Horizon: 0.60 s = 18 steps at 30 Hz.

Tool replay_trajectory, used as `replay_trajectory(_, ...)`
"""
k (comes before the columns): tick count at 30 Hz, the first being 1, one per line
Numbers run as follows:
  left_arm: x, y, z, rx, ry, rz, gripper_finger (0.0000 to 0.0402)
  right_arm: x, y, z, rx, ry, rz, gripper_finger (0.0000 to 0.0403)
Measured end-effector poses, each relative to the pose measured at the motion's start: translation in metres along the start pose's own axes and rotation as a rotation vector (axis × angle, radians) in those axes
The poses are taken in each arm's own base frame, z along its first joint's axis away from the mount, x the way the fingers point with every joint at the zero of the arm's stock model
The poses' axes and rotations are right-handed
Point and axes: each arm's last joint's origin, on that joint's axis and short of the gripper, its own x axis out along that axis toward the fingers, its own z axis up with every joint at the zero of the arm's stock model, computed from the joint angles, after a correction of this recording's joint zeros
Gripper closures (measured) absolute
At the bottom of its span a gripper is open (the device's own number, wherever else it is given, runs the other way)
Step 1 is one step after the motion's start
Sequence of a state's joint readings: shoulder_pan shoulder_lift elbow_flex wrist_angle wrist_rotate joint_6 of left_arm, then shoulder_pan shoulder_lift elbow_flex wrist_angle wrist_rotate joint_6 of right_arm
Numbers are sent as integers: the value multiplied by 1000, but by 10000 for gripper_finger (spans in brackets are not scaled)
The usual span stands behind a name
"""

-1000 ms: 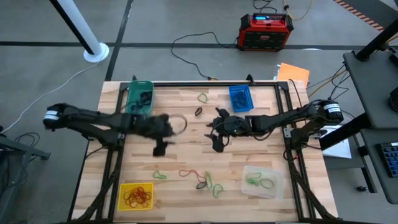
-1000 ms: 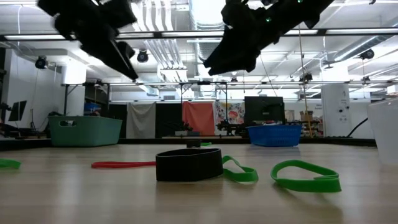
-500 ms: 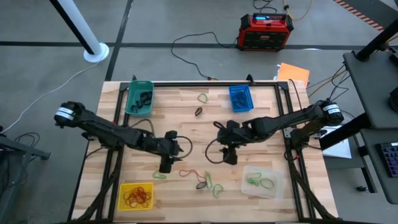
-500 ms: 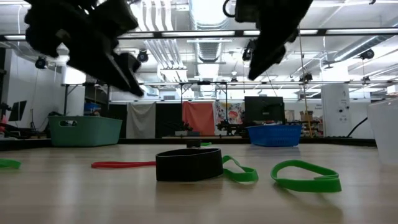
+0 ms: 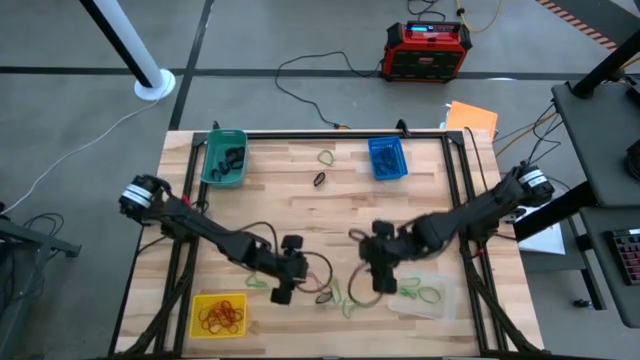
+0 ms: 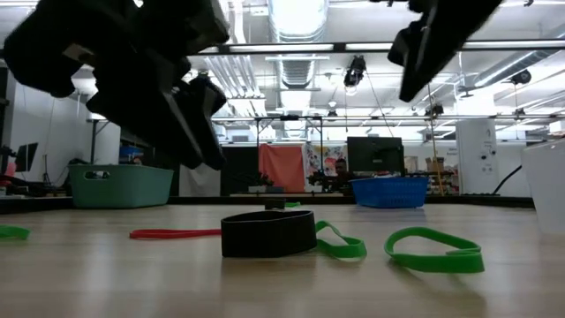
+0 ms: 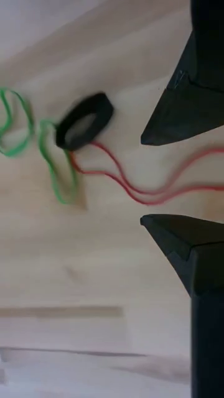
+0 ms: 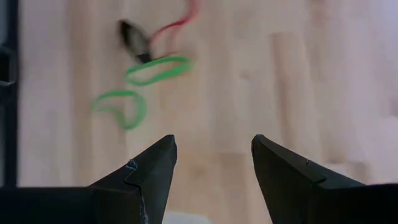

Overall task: Sort rubber bands into baskets
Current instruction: Put the green rubber band into the transparent bin

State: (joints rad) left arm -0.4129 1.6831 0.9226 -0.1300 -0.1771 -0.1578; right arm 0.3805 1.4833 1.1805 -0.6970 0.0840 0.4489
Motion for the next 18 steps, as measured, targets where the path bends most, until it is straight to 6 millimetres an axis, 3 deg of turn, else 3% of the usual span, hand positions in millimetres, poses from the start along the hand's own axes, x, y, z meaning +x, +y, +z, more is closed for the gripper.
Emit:
replay_trajectory(7, 8, -9, 12, 19, -14, 14, 226, 38, 29, -4, -60, -99, -53, 220)
replay_trajectory(18, -5, -17, 9, -5, 0, 198, 226, 113, 36, 2, -108, -118, -79, 228)
